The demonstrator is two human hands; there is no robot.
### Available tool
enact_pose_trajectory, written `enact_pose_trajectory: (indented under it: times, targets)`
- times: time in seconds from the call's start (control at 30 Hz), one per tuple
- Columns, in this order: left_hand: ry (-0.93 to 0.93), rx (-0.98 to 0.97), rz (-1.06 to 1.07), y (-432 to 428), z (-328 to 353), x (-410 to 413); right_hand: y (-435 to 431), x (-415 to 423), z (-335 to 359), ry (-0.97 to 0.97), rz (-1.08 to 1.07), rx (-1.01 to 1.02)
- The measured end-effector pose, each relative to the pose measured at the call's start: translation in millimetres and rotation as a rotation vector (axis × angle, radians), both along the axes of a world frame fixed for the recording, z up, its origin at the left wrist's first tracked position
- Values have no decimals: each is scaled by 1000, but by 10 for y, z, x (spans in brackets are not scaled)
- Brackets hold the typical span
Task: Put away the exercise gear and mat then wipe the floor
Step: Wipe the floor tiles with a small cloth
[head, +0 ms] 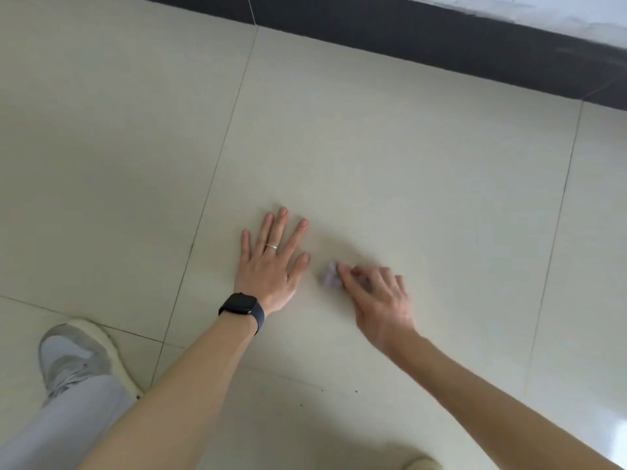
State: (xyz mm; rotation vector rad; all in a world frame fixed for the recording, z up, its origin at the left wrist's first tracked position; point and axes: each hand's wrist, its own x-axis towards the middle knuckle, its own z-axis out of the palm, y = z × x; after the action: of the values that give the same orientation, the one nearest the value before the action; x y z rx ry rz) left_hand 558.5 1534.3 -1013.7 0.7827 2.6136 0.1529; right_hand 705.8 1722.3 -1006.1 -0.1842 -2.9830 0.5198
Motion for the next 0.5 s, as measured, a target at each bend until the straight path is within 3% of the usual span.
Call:
enact_pose_trajectory:
  times: [0.07, 0.13, 0.2, 0.3, 0.37, 0.43, 0.5]
  targets:
    - [-17, -17, 4, 22, 33, -6, -347, 474, 60, -78, 335, -14]
    - [-18, -18, -7, 19, 46, -2, -280, 526, 85, -137, 536, 15]
    - [-15, -6, -18, -9, 41, -14, 21, 237, 44, -110, 440, 75]
    - [-1, 11, -29, -37, 28, -15, 553, -140, 89, -78, -184, 80]
    - [0, 14, -22, -41, 19, -5, 508, -39, 106, -79, -366, 59]
    - [3, 27, -16, -29, 20, 4, 130, 387, 75, -81, -184, 25]
    - [16, 41, -17, -18, 34, 14, -304, 973, 71, -111, 139, -21]
